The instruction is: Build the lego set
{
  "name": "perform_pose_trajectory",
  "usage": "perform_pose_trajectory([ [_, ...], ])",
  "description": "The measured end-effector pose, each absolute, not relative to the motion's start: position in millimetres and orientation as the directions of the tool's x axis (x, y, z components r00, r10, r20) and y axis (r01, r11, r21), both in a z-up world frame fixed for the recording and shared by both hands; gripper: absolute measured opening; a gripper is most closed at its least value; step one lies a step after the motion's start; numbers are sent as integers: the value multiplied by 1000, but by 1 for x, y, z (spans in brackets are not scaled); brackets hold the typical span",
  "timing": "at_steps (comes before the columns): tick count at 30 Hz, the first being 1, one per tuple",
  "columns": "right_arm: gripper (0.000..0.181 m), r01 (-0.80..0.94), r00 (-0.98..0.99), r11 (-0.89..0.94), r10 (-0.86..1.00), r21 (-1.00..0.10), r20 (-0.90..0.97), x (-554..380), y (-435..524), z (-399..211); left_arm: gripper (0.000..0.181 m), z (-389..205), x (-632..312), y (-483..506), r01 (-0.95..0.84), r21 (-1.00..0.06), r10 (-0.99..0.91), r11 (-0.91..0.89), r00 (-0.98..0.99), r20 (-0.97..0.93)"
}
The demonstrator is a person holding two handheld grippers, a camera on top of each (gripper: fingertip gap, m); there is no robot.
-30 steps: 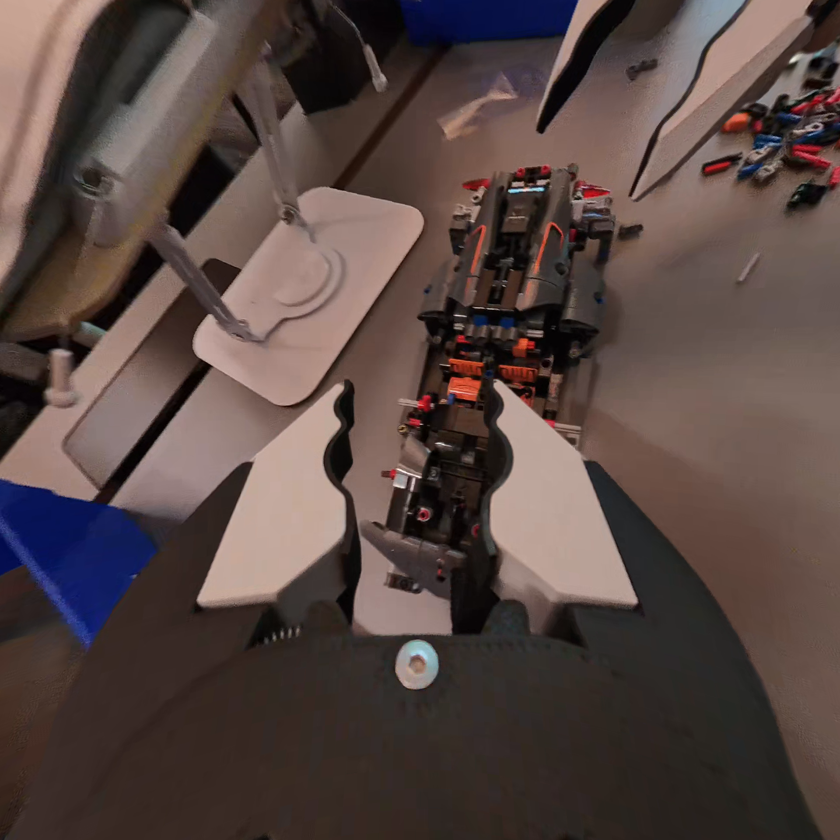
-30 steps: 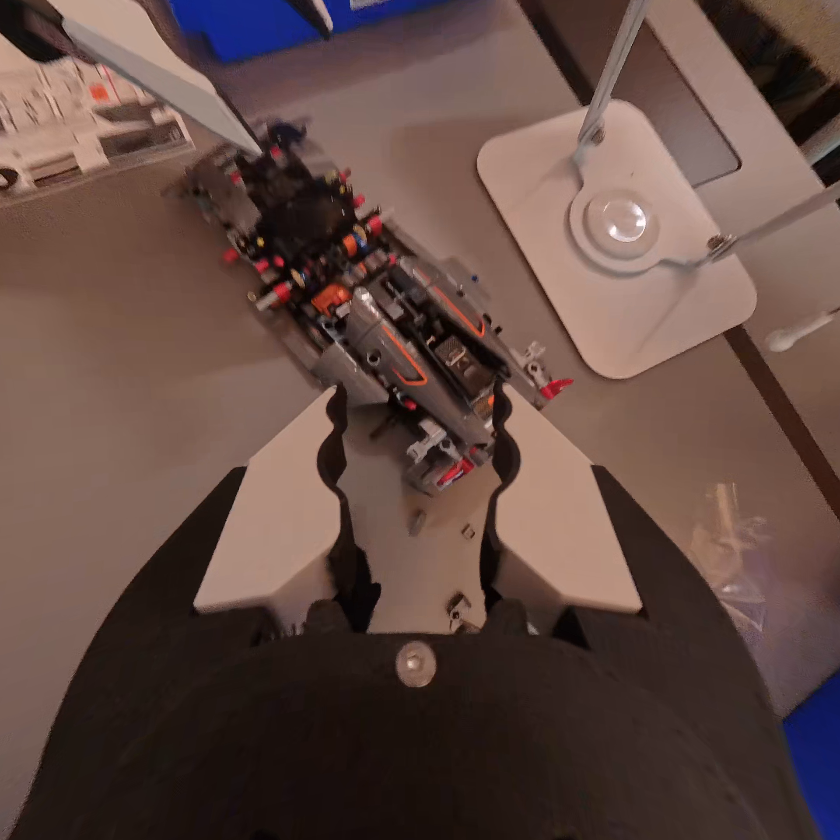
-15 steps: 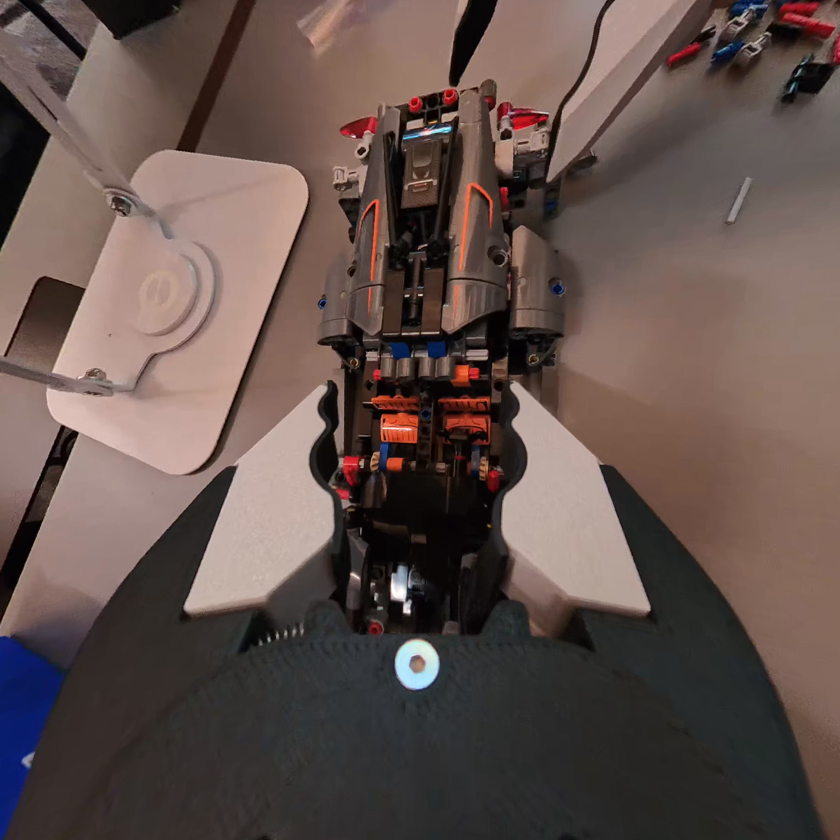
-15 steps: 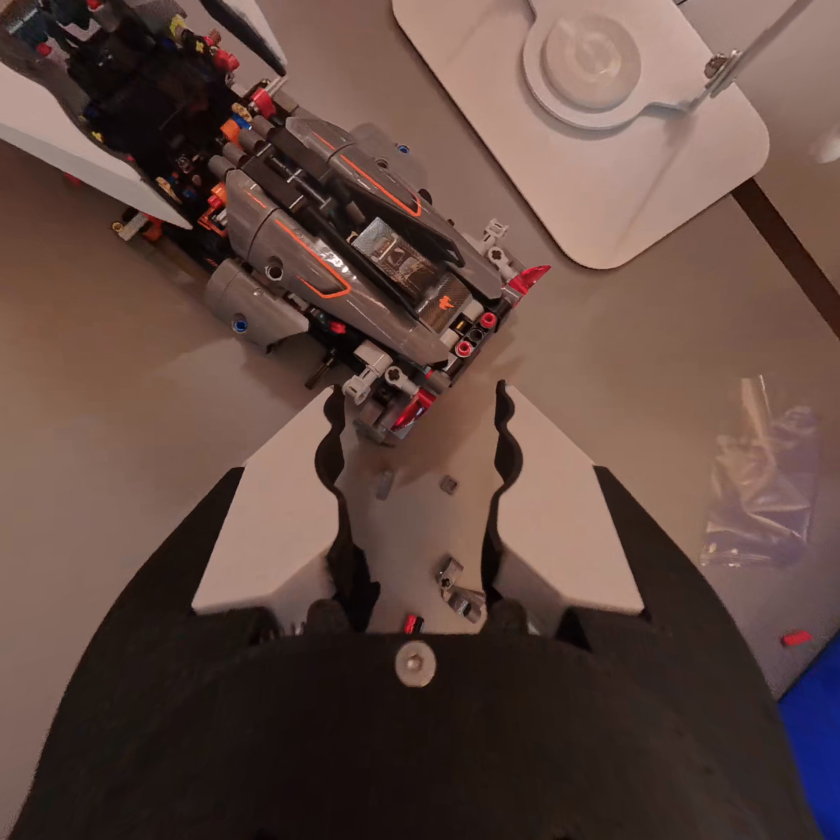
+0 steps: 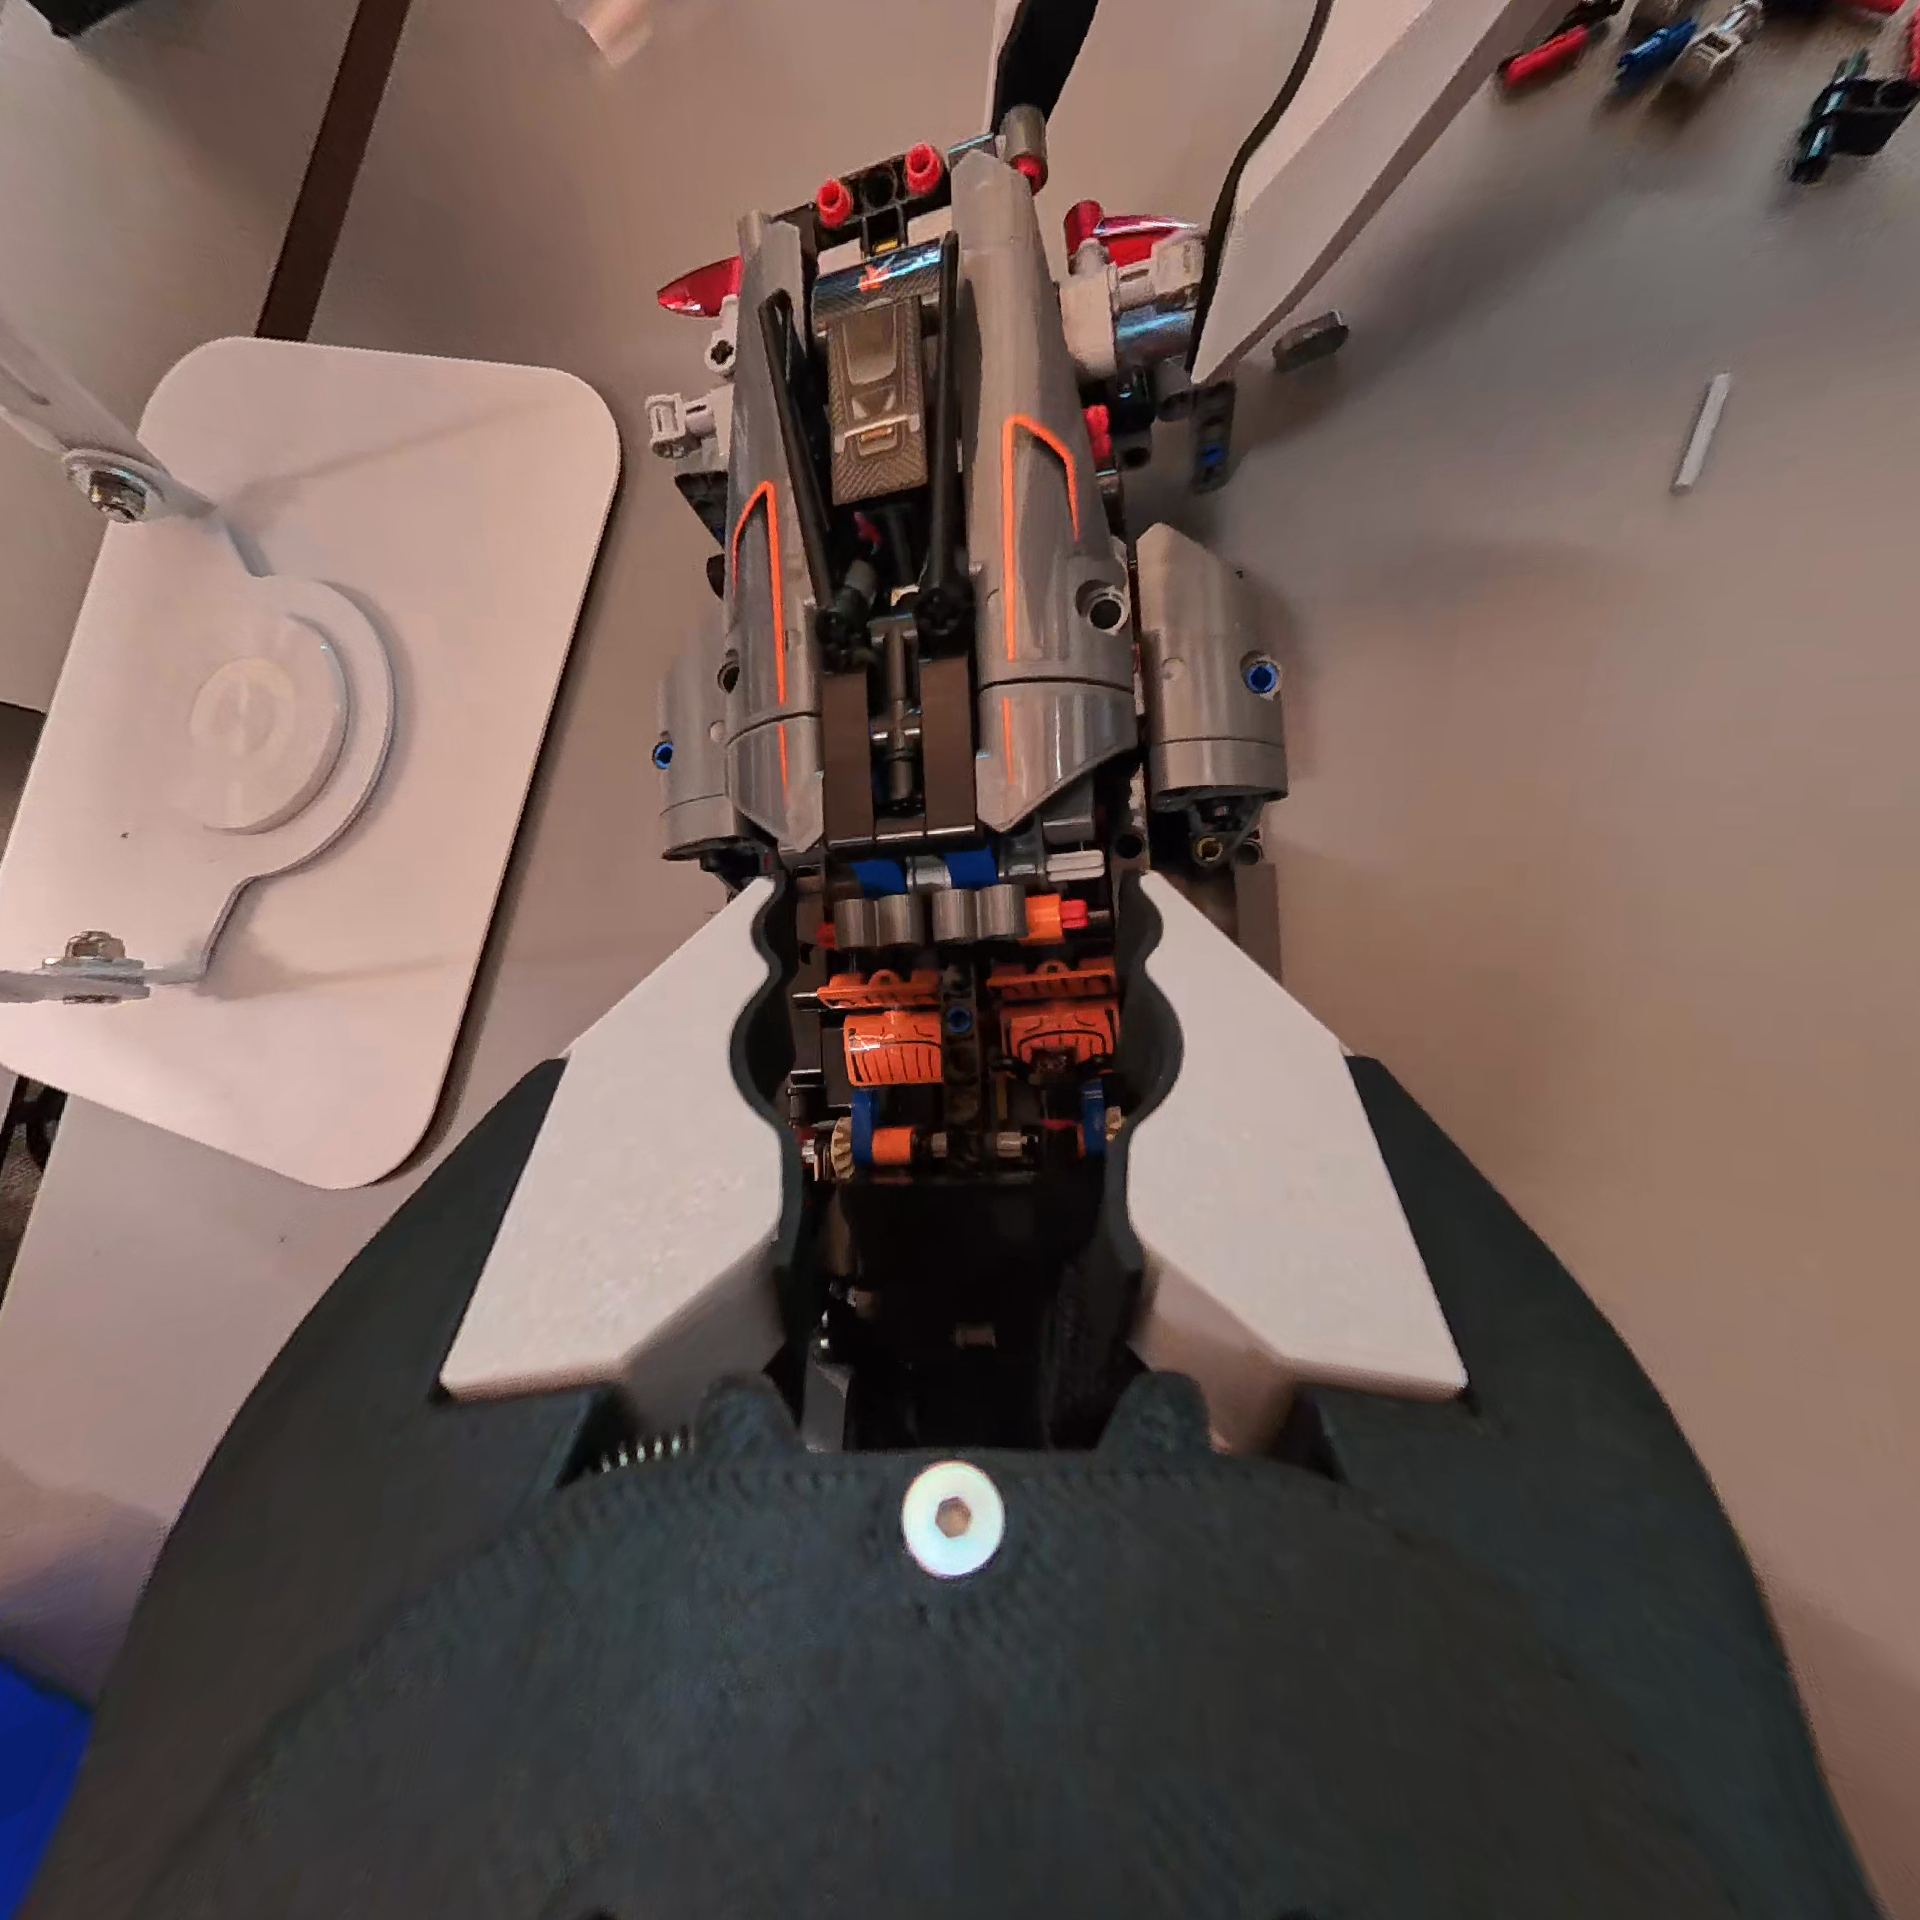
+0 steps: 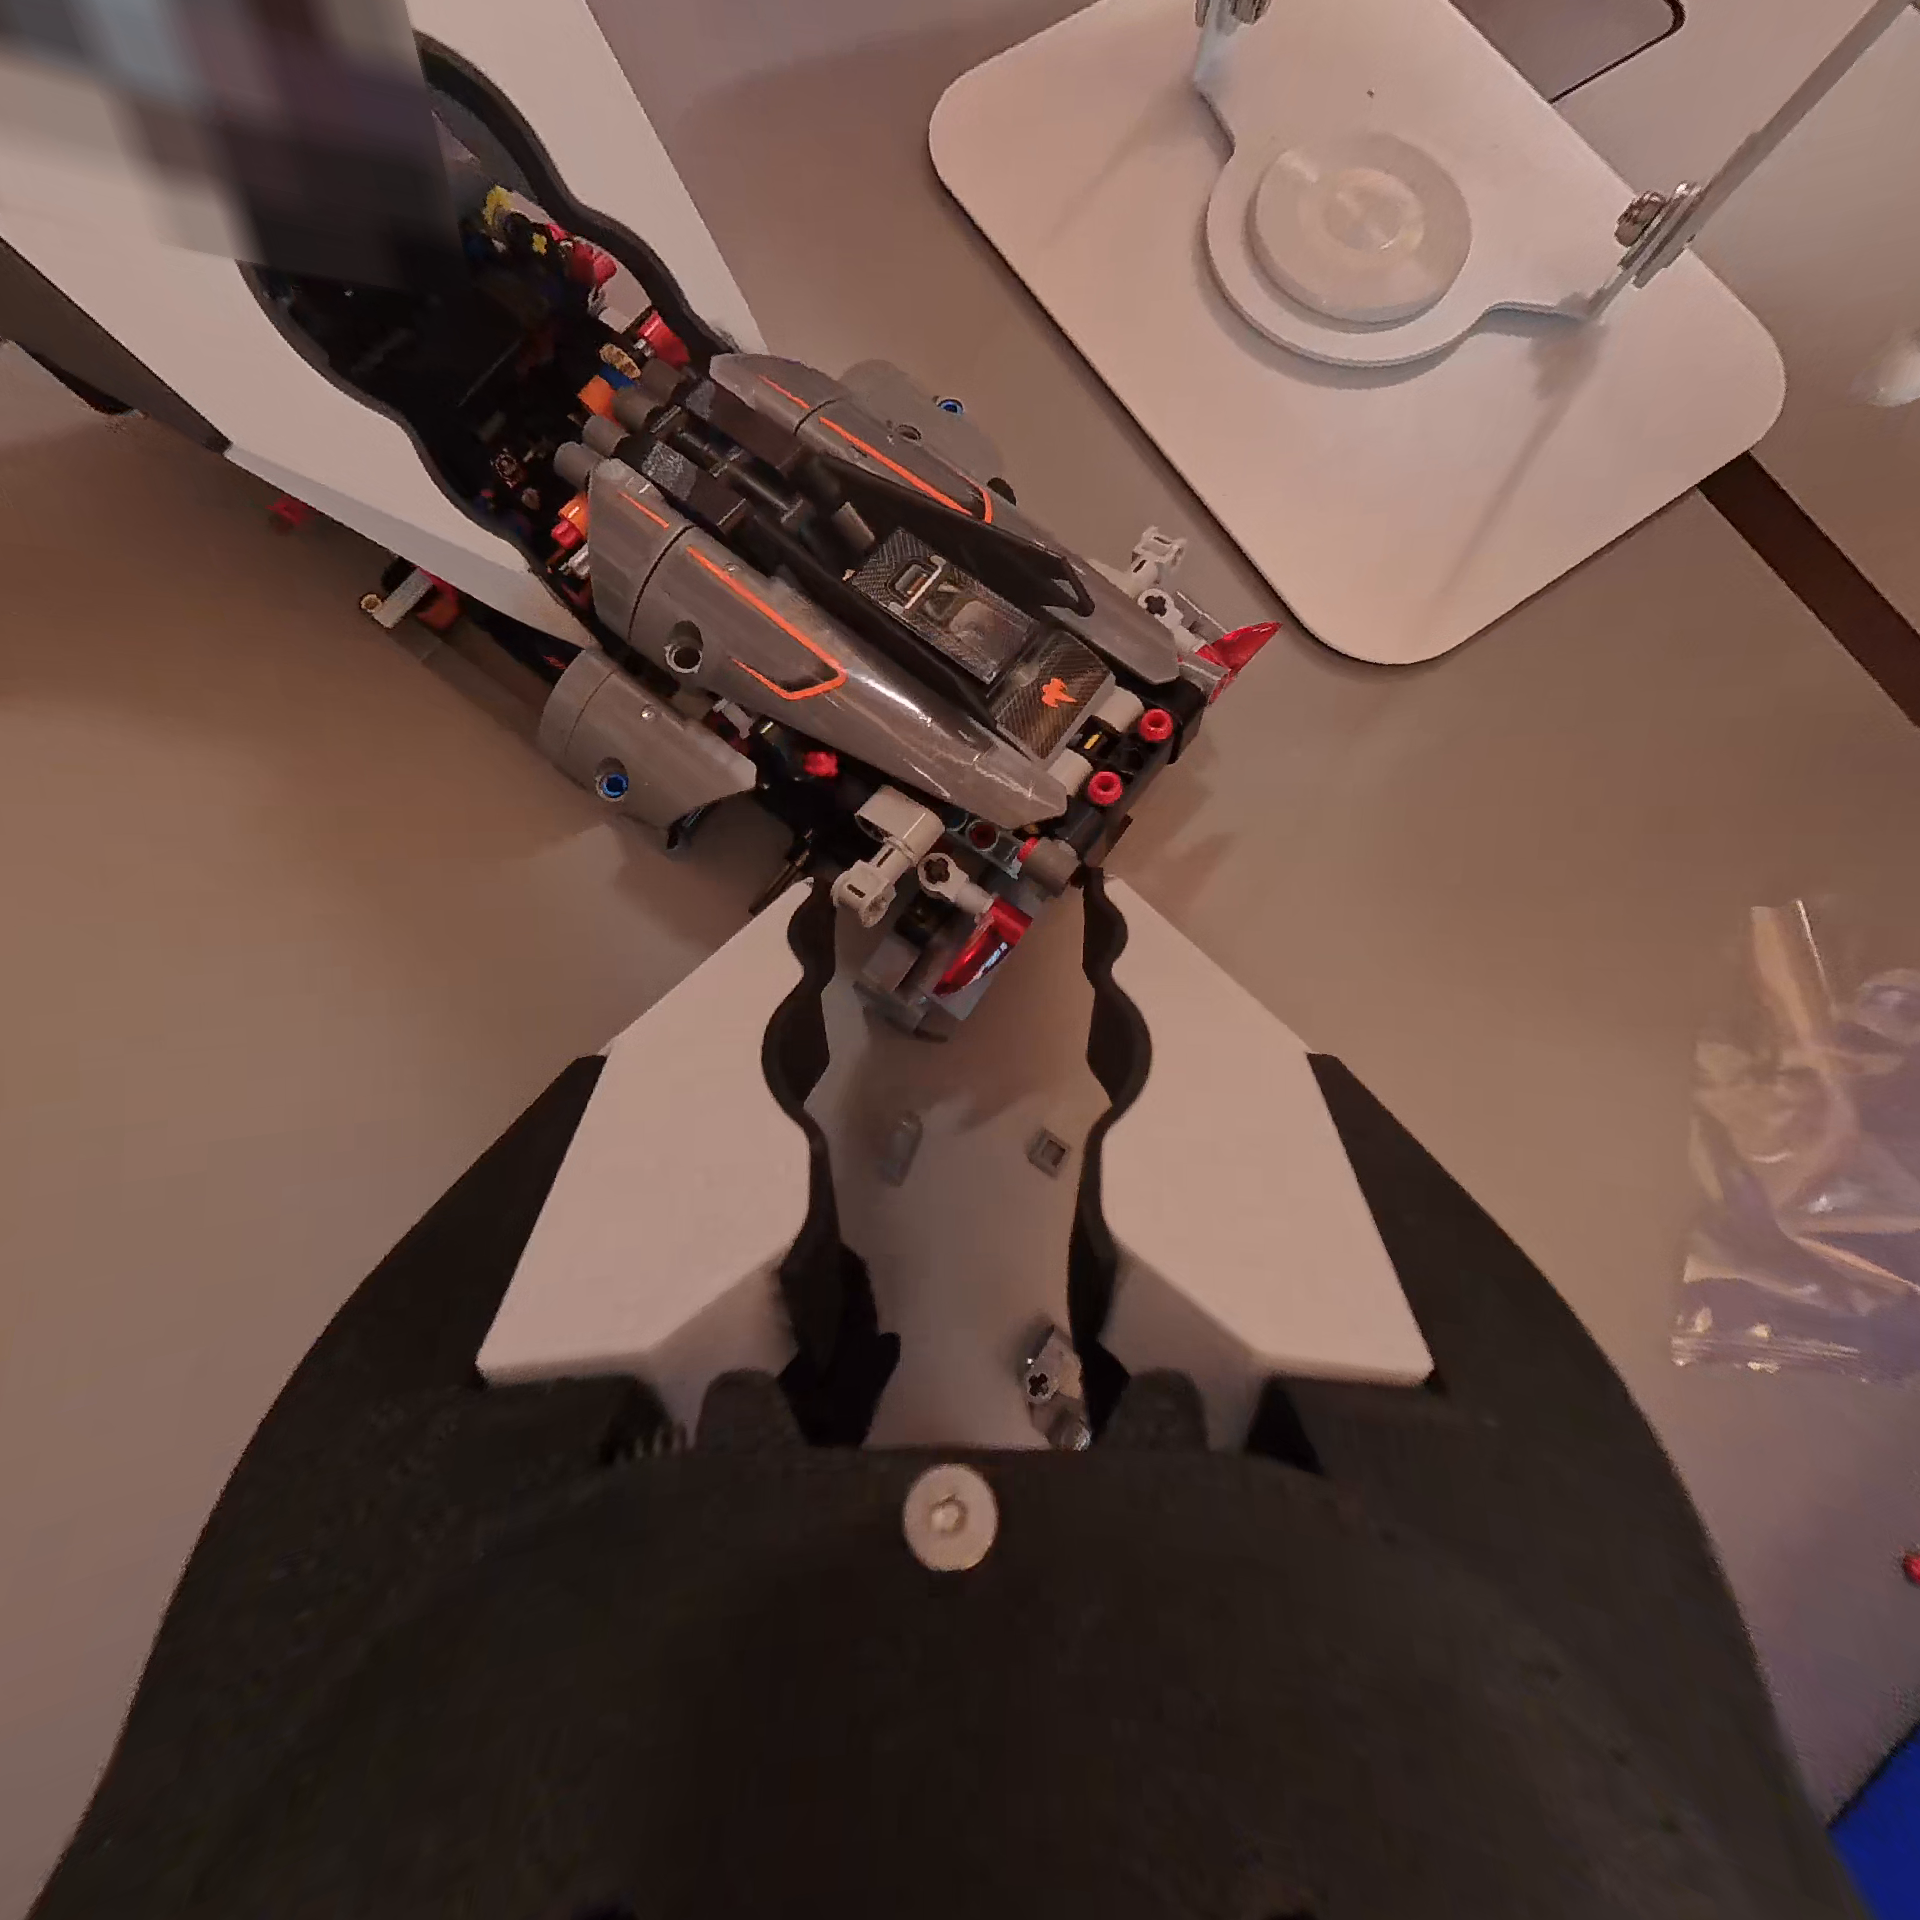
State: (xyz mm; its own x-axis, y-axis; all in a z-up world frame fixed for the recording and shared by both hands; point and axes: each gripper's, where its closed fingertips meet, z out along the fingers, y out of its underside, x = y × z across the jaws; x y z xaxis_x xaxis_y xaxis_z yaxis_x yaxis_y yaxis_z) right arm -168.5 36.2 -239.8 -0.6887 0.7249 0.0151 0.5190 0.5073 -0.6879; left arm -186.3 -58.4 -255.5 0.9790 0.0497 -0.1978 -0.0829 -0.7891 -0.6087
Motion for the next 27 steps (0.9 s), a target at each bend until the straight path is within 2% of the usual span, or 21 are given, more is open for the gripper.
perform_pose_trajectory([
  [7,47,523,-689,489,725,-698,-8,-169,36,-237,58,-255,-186,-58,-77,-623,55,-779,980,-189],
  [14,58,548,-687,480,726,-685,-41,-167,37,-244,59,-253,-185,-60,-84,-623,54,-778,979,-198],
  [27,50,512,-682,439,730,-739,-39,-175,33,-241,59,-254,-182,-63,-81,-612,53,-787,979,-197],
])
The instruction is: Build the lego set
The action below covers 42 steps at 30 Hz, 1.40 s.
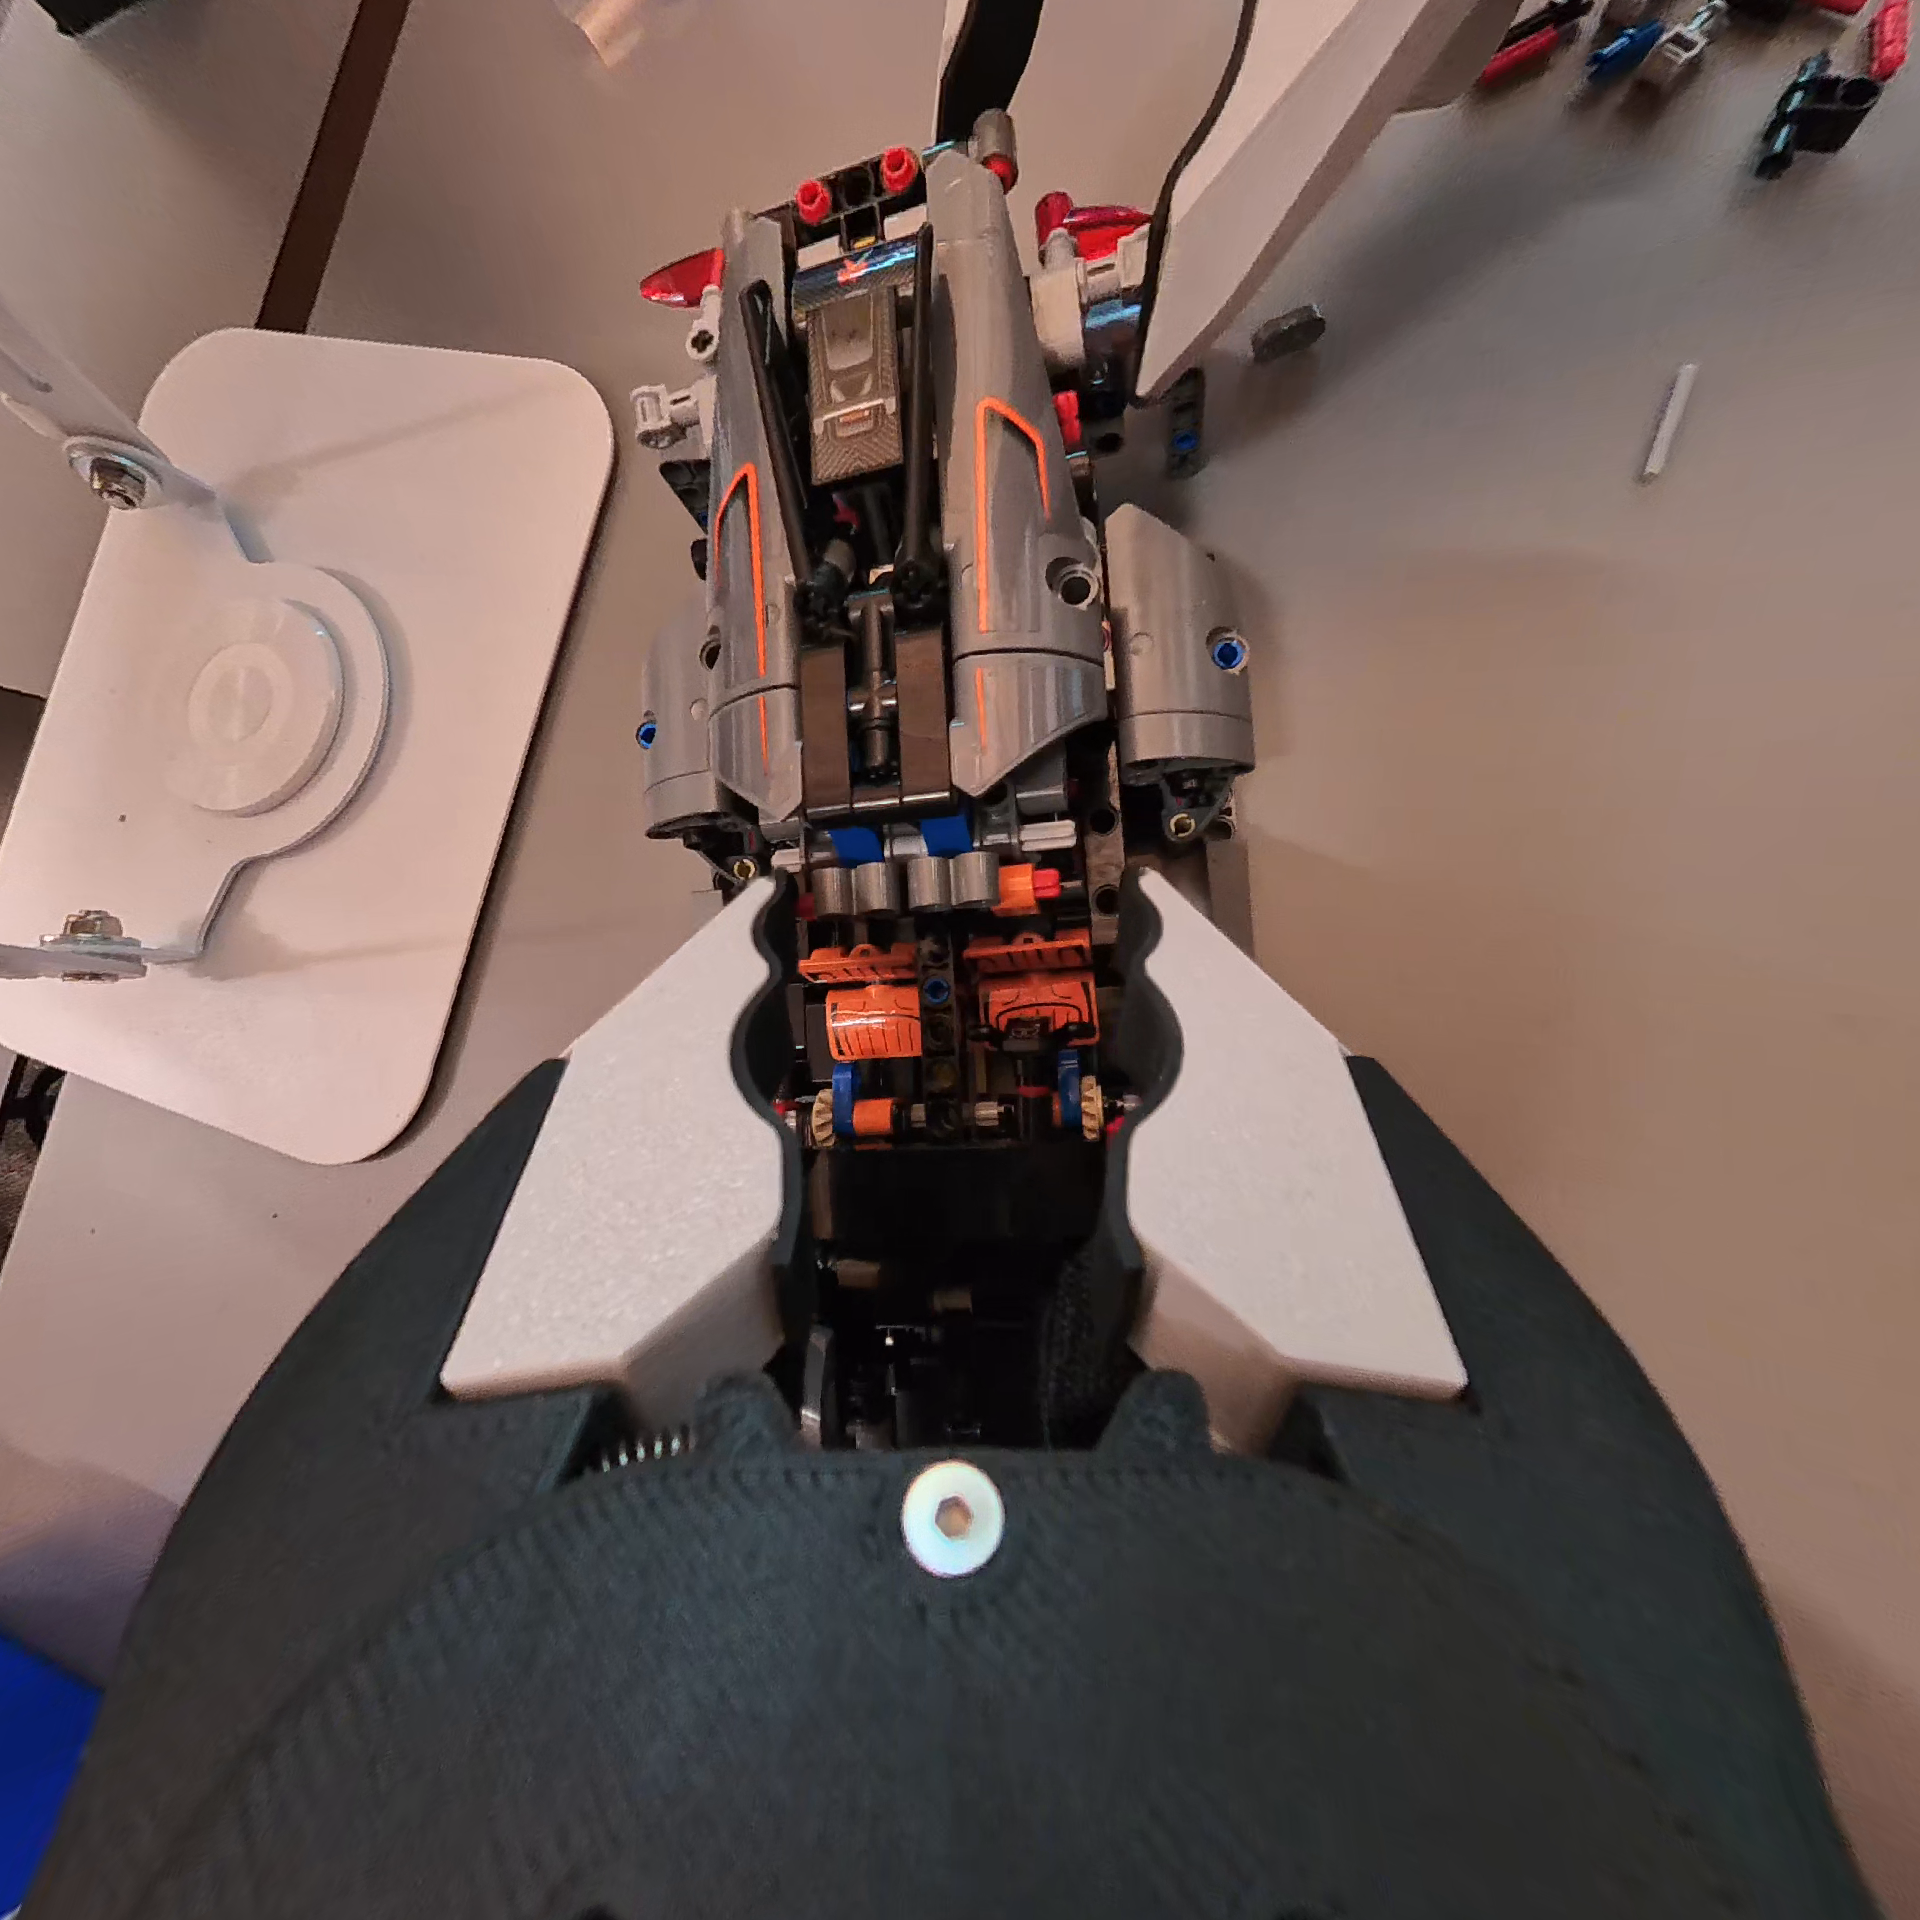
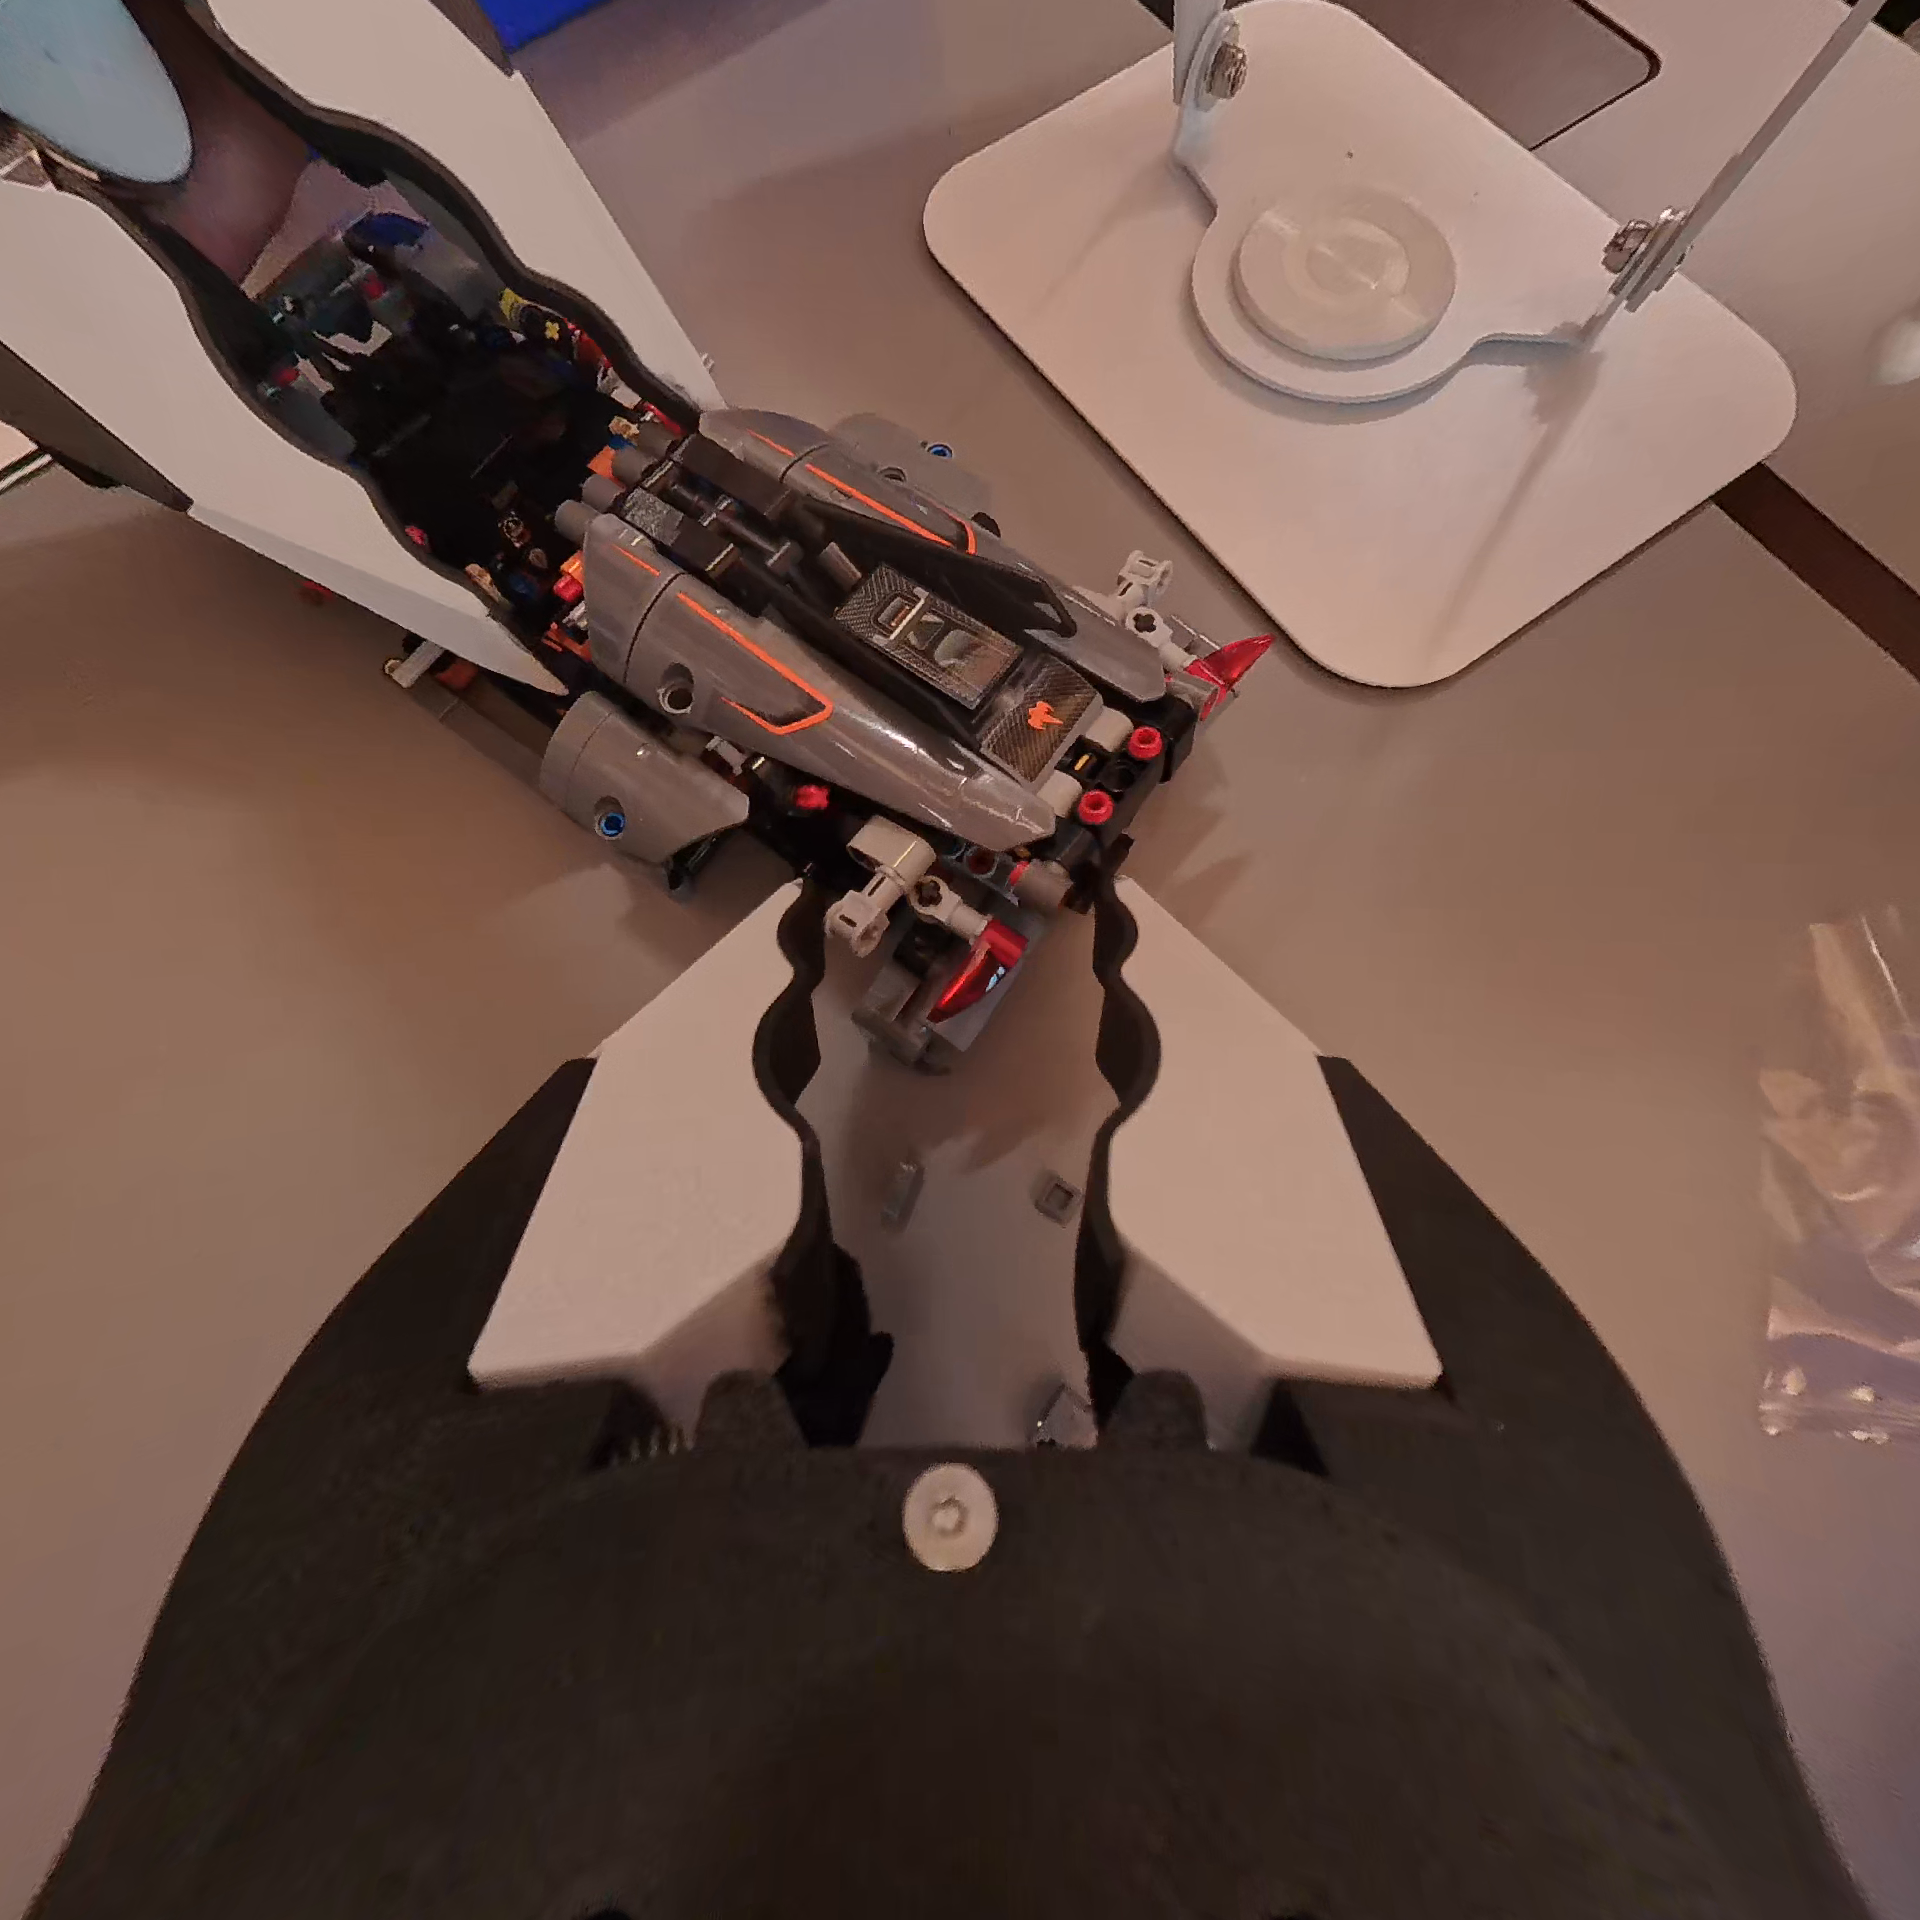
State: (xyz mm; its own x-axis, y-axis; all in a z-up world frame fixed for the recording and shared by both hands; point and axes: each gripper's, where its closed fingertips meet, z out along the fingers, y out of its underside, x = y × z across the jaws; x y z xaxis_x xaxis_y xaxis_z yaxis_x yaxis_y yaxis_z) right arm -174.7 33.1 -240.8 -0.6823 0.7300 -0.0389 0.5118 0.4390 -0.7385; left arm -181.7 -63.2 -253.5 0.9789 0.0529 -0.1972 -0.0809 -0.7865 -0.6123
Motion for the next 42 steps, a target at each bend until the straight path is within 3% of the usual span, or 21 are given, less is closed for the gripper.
perform_pose_trajectory([
  [14,55,516,-694,431,717,-740,-66,-178,30,-245,59,-247,-189,-71,-15,-639,107,-769,983,-152],
  [22,53,538,-690,436,719,-721,-80,-181,29,-253,61,-250,-206,-93,162,-632,238,-758,971,-36],
  [27,53,544,-691,432,716,-719,-92,-182,28,-255,56,-255,-202,-93,256,-625,259,-737,962,89],
  [32,51,546,-696,429,710,-720,-105,-185,25,-254,39,-263,-191,-89,242,-592,213,-769,970,120],
  [42,51,545,-716,440,688,-714,-122,-186,24,-258,37,-263,-185,-90,264,-582,213,-769,964,157],
])
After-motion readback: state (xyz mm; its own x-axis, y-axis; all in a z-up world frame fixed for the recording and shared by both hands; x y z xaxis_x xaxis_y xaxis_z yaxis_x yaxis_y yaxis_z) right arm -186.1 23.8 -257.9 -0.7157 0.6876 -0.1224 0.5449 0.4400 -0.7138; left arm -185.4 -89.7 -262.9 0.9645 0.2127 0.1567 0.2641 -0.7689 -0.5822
